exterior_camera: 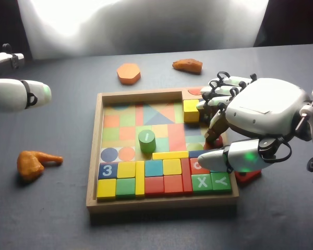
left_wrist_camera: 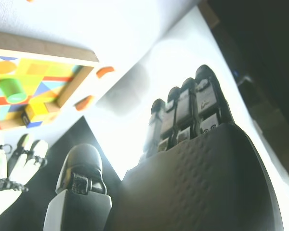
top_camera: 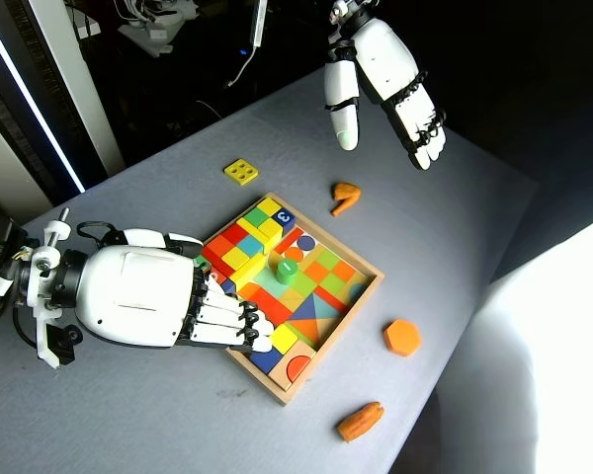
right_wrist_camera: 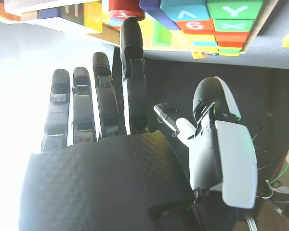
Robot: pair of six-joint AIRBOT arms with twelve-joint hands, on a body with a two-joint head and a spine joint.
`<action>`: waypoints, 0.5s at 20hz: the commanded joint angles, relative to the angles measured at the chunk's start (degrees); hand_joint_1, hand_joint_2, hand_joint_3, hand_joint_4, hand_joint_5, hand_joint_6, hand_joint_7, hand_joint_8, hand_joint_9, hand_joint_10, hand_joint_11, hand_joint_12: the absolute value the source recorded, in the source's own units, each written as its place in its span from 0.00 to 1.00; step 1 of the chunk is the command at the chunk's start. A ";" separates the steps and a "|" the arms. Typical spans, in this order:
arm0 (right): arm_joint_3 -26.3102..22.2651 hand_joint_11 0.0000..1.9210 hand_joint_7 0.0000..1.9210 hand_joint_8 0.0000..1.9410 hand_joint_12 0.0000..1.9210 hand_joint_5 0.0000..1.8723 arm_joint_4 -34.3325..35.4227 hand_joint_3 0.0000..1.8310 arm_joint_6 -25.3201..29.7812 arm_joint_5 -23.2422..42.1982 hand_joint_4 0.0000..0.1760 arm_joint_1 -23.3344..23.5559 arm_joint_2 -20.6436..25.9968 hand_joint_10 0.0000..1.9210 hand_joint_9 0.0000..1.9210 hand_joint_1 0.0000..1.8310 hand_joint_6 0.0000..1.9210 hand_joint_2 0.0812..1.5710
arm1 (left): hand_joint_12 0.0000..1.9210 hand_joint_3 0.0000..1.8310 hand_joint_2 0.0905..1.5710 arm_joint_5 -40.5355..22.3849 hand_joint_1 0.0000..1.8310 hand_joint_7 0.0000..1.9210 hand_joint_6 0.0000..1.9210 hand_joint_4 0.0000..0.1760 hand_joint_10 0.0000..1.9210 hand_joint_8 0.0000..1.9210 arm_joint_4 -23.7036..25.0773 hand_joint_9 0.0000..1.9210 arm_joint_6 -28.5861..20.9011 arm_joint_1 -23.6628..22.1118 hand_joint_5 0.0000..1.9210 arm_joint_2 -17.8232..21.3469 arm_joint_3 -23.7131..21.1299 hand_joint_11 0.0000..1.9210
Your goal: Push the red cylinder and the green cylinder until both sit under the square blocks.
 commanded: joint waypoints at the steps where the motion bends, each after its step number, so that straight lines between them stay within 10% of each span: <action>1: 0.22 0.00 0.16 0.00 0.10 0.50 -0.34 0.00 -1.04 0.57 0.00 -0.57 1.10 0.00 0.06 0.00 0.00 0.72 | 0.00 0.00 0.80 1.09 0.00 0.01 0.01 0.19 0.00 0.00 3.35 0.01 -0.04 -0.81 0.02 0.18 0.47 0.00; 10: -1.07 0.00 0.15 0.00 0.03 0.49 -0.34 0.00 -0.20 -0.63 0.00 0.21 1.34 0.00 0.05 0.00 0.00 0.72 | 0.09 0.00 0.80 1.09 0.00 0.00 0.00 0.26 0.00 0.00 3.35 0.01 -0.04 -0.81 0.00 0.18 0.47 0.00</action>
